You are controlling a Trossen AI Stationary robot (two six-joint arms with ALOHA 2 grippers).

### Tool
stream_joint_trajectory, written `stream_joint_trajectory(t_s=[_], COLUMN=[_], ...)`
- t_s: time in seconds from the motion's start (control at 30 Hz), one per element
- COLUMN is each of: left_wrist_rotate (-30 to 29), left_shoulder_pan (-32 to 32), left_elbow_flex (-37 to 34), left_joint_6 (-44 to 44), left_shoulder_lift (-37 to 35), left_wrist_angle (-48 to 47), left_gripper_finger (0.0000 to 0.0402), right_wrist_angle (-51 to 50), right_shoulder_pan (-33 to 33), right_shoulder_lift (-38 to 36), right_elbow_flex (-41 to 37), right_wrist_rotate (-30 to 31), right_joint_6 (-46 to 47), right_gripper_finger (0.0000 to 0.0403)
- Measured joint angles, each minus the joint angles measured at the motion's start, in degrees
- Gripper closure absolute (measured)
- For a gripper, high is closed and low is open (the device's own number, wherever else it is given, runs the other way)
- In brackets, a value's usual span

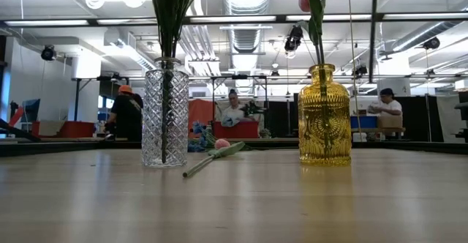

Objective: Sort flowers into vase by color
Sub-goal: Put the pink and white flower into the yellow vase

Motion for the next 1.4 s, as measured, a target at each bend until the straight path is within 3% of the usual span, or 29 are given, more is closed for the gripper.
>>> stream_joint_trajectory(t_s=[0.13,0.23,0.33,0.43,0.5,0.7,1.0,1.4], left_wrist_rotate=[6.4,21.14,36.26,40.78,42.5,42.83,26.93,21.94], left_shoulder_pan=[-1.31,-1.0,-0.04,1.18,1.44,0.79,0.9,0.92], left_elbow_flex=[0.0,0.0,0.62,1.44,1.72,1.87,1.77,1.71], left_joint_6=[-5.66,-13.7,-21.9,-28.03,-28.85,-30.12,-32.75,-32.77], left_shoulder_lift=[-3.59,-7.65,-12.66,-17.46,-20.21,-26.47,-31.88,-33.27], left_wrist_angle=[-8.96,-28.56,-50.49,-60.41,-63.43,-70.48,-76.21,-76.17], left_gripper_finger=[0.0238,0.0279,0.0335,0.0388,0.0393,0.0382,0.0399,0.0397], right_wrist_angle=[-3.08,-2.81,-2.04,-1.0,0.62,5.68,5.71,5.47], right_shoulder_pan=[-1.87,-2.78,-3.17,-3.63,-4.07,-6.73,-11.12,-13.41], right_shoulder_lift=[-1.85,-3.04,-4.36,-5.07,-4.78,-3.45,-4.57,-3.45], right_elbow_flex=[1.07,1.59,1.62,1.62,1.48,1.39,1.48,1.07], right_wrist_rotate=[-2.97,-8.54,-9.67,-9.18,-9.08,-7.29,-7.24,-8.09], right_joint_6=[1.1,-0.16,-2.27,-3.83,-6.24,-13.1,-15.15,-15.28], right_gripper_finger=[0.0392,0.0391,0.0391,0.0391,0.0391,0.039,0.039,0.039])
